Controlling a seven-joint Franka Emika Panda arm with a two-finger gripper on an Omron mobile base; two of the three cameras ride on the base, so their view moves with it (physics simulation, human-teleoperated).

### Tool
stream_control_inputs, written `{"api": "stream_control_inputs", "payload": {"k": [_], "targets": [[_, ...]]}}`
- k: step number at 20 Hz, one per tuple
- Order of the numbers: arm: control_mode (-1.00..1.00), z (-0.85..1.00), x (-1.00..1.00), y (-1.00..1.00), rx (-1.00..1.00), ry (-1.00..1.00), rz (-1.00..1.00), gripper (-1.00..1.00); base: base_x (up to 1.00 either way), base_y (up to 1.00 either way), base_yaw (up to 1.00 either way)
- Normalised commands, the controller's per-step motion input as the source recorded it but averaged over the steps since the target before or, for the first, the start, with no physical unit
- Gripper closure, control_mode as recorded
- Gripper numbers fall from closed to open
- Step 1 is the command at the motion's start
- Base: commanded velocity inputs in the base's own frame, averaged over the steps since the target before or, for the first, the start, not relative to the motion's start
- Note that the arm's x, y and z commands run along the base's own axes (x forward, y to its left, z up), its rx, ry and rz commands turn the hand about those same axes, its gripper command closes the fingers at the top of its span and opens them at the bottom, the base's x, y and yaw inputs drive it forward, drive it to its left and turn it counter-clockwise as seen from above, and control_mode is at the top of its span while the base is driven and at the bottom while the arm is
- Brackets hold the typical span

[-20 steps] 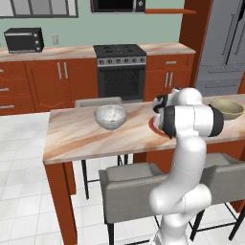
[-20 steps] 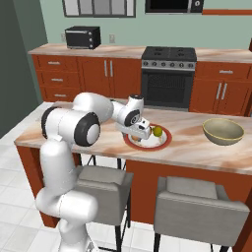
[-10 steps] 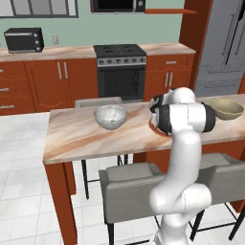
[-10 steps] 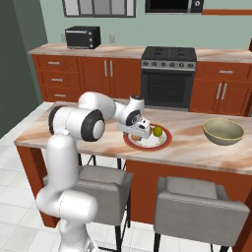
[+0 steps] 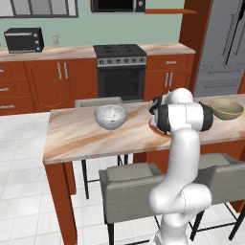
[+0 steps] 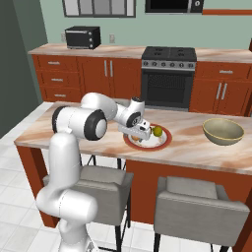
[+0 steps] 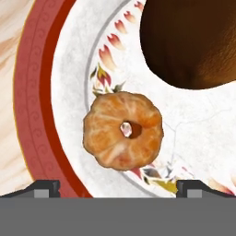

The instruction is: Take the fruits from the plate on the dining counter and place two fruits in each bowl.

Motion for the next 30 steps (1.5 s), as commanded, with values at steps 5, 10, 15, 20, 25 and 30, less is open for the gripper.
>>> {"api": "stream_control_inputs", "payload": {"k": [5, 10, 15, 20, 25, 30], "targets": [[-1.00, -0.02, 0.12, 0.00, 0.00, -0.01, 0.00, -1.00, 0.00, 0.00, 0.00], [-1.00, -0.03, 0.12, 0.00, 0.00, 0.00, 0.00, -1.00, 0.00, 0.00, 0.00], [-1.00, -0.21, 0.03, -0.01, 0.00, -0.01, 0.00, -1.00, 0.00, 0.00, 0.00], [-1.00, -0.12, 0.16, -0.04, 0.00, -0.01, 0.00, -1.00, 0.00, 0.00, 0.00], [-1.00, -0.11, 0.11, 0.00, 0.00, 0.00, 0.00, 1.00, 0.00, 0.00, 0.00], [-1.00, -0.05, 0.13, 0.00, 0.00, 0.00, 0.00, 1.00, 0.00, 0.00, 0.00]]}}
